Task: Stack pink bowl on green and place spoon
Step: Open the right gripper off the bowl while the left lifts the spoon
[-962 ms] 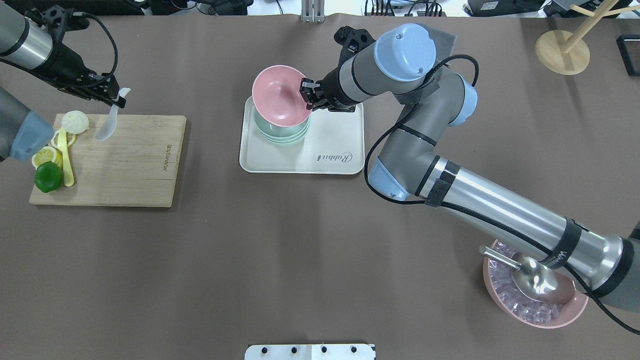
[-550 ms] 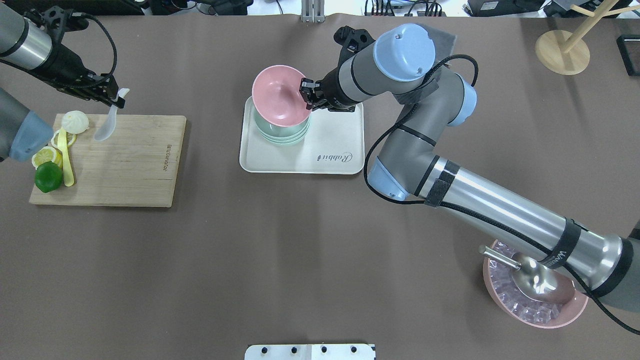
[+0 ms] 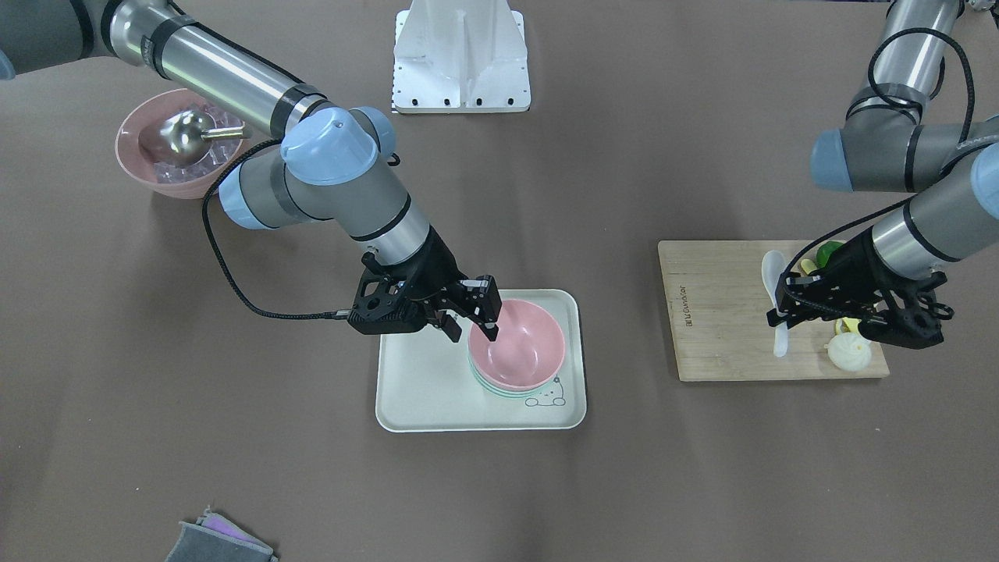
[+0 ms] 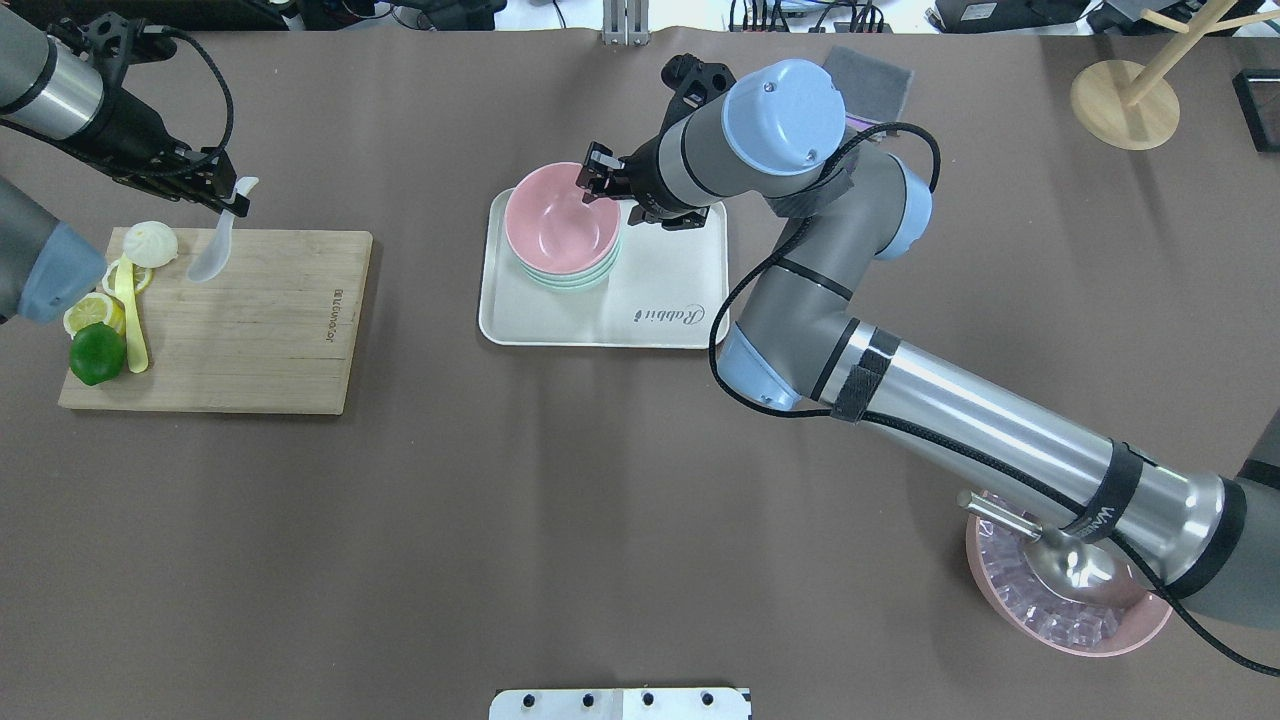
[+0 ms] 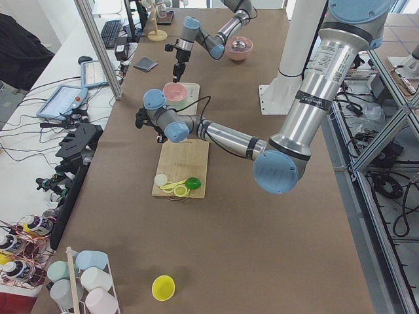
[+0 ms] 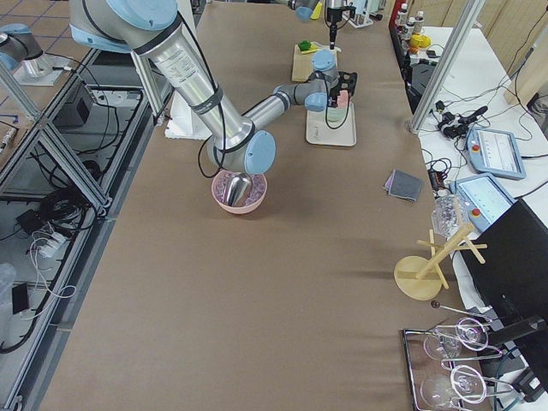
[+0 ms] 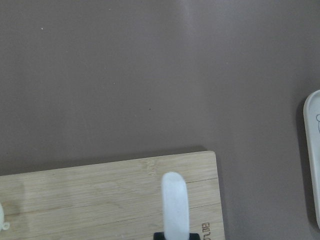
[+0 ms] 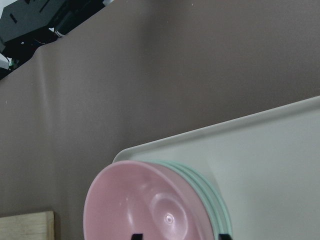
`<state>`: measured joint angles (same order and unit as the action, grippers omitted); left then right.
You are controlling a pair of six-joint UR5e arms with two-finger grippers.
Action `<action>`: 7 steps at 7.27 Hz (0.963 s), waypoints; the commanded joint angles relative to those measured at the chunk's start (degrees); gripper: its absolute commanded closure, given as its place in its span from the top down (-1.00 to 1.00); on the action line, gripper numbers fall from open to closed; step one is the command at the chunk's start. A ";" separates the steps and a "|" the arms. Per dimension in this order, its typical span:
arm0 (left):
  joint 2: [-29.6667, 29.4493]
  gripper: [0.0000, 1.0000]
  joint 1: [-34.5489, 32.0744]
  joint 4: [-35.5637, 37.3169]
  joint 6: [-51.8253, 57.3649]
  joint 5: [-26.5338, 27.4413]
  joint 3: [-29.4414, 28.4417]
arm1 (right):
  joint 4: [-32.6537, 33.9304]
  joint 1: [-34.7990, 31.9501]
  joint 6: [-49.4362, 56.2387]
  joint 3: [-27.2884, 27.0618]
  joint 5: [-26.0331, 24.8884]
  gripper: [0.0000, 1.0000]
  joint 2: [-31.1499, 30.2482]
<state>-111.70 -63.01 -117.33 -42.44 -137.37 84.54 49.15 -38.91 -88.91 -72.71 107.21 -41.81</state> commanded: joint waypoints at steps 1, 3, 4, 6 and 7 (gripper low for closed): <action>-0.53 -1.00 0.08 0.09 -0.19 -0.18 0.19 | -0.11 0.16 0.22 -0.33 -0.69 1.00 -0.02; -6.04 -1.00 0.34 -0.96 -9.89 -0.62 0.89 | 0.15 -3.51 0.40 -0.68 7.34 1.00 -0.28; -9.12 -1.00 1.74 -1.14 -13.08 -0.53 1.50 | 0.16 -6.15 1.10 -0.77 12.36 1.00 -1.51; -13.61 -1.00 5.08 -5.34 -14.78 0.52 0.54 | 0.16 -10.46 10.54 -5.57 17.58 1.00 -9.12; -14.76 -1.00 7.35 -6.93 -14.87 4.88 0.45 | 0.16 -12.22 15.47 -6.65 19.68 1.00 -12.12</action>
<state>-124.49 -58.03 -122.11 -56.75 -136.04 85.21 49.30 -48.68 -79.69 -77.26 123.99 -49.64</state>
